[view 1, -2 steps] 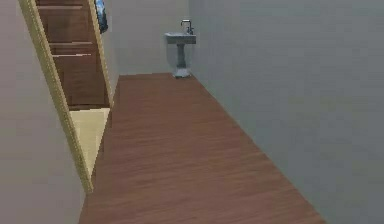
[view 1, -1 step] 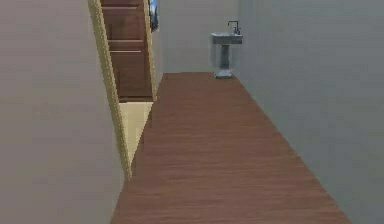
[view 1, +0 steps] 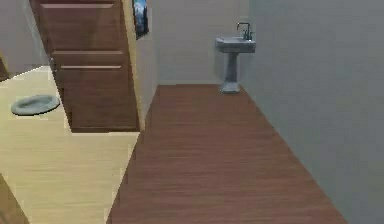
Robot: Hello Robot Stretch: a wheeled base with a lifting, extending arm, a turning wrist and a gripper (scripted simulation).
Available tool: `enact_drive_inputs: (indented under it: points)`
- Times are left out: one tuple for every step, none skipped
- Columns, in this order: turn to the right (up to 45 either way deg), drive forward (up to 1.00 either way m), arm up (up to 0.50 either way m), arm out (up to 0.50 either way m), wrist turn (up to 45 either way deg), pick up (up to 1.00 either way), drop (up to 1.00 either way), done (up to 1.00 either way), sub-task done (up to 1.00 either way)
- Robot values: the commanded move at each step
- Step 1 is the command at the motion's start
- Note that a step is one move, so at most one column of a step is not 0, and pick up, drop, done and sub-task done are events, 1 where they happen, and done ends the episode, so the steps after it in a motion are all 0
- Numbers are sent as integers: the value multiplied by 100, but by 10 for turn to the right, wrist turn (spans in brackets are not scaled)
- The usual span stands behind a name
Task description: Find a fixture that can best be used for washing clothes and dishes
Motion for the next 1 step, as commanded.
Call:
enact_drive_inputs:
  points:
    - [0, 100, 0, 0, 0, 0, 0, 0, 0]
